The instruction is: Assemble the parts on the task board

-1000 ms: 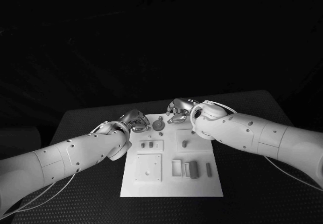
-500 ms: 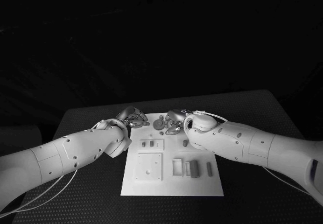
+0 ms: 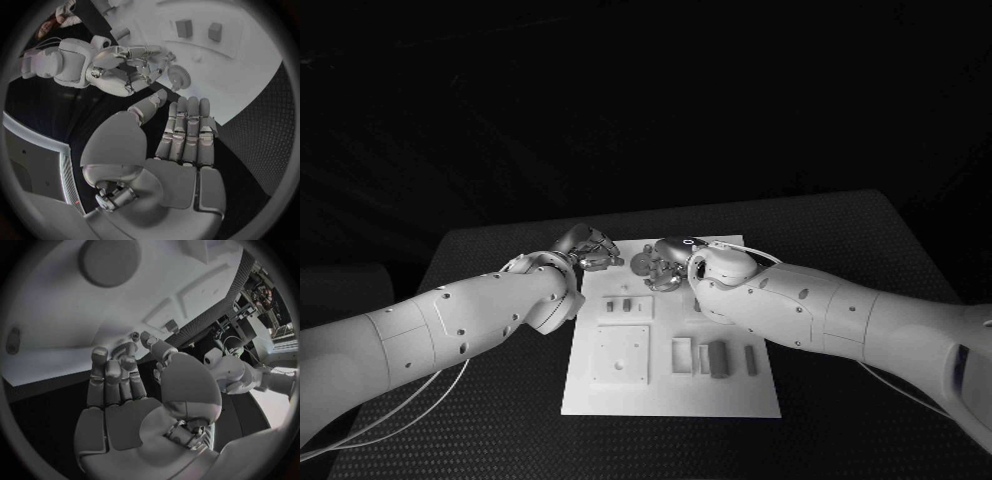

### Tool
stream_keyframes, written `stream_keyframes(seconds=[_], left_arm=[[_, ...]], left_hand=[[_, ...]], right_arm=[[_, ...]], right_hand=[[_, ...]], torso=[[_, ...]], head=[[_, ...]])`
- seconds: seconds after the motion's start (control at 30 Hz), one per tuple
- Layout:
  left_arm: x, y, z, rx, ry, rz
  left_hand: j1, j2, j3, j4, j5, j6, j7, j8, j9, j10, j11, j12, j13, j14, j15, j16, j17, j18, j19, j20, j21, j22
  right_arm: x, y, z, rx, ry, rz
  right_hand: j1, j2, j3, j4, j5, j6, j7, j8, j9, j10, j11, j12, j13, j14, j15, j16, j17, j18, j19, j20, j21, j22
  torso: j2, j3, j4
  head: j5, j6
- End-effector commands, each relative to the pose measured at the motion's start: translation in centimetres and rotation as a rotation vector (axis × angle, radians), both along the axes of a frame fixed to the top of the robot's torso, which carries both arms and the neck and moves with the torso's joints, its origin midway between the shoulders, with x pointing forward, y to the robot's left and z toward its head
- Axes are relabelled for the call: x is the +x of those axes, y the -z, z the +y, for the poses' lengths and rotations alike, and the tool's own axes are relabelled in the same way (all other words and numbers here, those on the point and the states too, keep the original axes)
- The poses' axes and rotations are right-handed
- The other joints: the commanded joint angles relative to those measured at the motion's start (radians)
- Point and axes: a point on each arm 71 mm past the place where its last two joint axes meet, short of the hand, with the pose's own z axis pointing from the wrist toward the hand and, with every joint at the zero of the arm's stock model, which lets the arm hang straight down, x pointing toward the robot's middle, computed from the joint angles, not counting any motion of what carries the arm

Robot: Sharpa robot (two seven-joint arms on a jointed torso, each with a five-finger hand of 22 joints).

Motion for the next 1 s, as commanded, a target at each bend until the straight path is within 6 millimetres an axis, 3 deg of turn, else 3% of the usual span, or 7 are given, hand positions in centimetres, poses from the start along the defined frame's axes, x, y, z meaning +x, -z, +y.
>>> stream_keyframes(seconds=[0.03, 0.37, 0.77, 0.9, 1.0], left_arm=[[0.0, -0.4, -0.1, -0.015, 0.003, -0.014], [-0.1, -0.7, -0.3, -0.022, 0.018, -0.019], [-0.2, -1.1, -0.4, -0.029, 0.021, -0.019], [-0.2, -1.2, -0.4, -0.031, 0.022, -0.020], [-0.2, -1.2, -0.5, -0.032, 0.023, -0.020]], left_hand=[[-0.007, 0.001, -0.002, 0.006, -0.003, -0.002, 0.005, -0.003, -0.002, 0.008, -0.002, -0.004, -0.002, 0.007, 0.002, -0.002, 0.001, -0.001, 0.007, -0.002, -0.002, -0.001], [-0.011, -0.001, -0.004, 0.007, -0.003, -0.005, 0.006, -0.004, -0.003, 0.006, -0.001, -0.005, -0.003, 0.005, 0.002, -0.004, 0.002, -0.001, 0.006, -0.002, -0.003, -0.003], [-0.014, -0.003, -0.005, 0.009, -0.003, -0.006, 0.006, -0.004, -0.004, 0.006, -0.001, -0.006, -0.004, 0.005, 0.003, -0.005, 0.002, -0.001, 0.005, -0.002, -0.003, -0.004], [-0.014, -0.003, -0.005, 0.009, -0.003, -0.006, 0.006, -0.004, -0.004, 0.006, -0.001, -0.006, -0.004, 0.005, 0.003, -0.005, 0.002, -0.001, 0.005, -0.002, -0.003, -0.004], [-0.015, -0.003, -0.005, 0.010, -0.003, -0.006, 0.006, -0.003, -0.004, 0.006, -0.001, -0.006, -0.004, 0.005, 0.003, -0.005, 0.002, -0.001, 0.005, -0.002, -0.003, -0.004]], right_arm=[[0.1, 0.2, 0.0, -0.019, 0.004, 0.000], [0.1, 0.1, 0.6, -0.011, 0.010, -0.009], [0.3, 0.5, 0.9, -0.016, 0.018, -0.005], [0.3, 0.6, 0.9, -0.018, 0.016, -0.002], [0.2, 0.7, 1.0, -0.023, 0.014, 0.003]], right_hand=[[-0.017, 0.002, -0.002, 0.012, -0.003, 0.020, 0.010, 0.002, -0.001, -0.003, -0.007, 0.004, -0.001, -0.002, -0.009, 0.006, 0.000, -0.002, 0.005, -0.001, 0.003, 0.015], [-0.044, -0.008, -0.003, 0.040, -0.003, 0.013, 0.012, -0.007, -0.005, -0.005, -0.006, 0.001, -0.003, -0.003, -0.009, 0.005, -0.001, -0.002, 0.004, -0.003, 0.001, 0.013], [-0.054, -0.011, -0.004, 0.049, -0.002, 0.007, 0.014, -0.012, -0.007, -0.009, -0.004, -0.001, -0.003, -0.005, -0.008, 0.003, -0.001, -0.002, 0.003, -0.003, 0.000, 0.012], [-0.053, -0.009, -0.002, 0.049, -0.002, 0.006, 0.015, -0.013, -0.007, -0.009, -0.003, -0.001, -0.003, -0.006, -0.008, 0.003, -0.001, -0.002, 0.003, -0.003, -0.001, 0.012], [-0.041, 0.006, 0.002, 0.038, -0.003, 0.008, 0.015, -0.013, -0.006, -0.011, -0.003, 0.000, -0.002, -0.007, -0.007, 0.004, 0.000, -0.002, 0.001, -0.005, 0.000, 0.013]], torso=[[0.001, 0.0005, 0.0006], [0.000, 0.0004, -0.0009], [0.000, -0.0002, -0.0008], [0.000, -0.0003, -0.0010], [-0.001, -0.0001, -0.0013]], head=[[-0.001, -0.001], [-0.002, -0.006], [0.004, -0.013], [0.005, -0.015], [0.006, -0.017]])
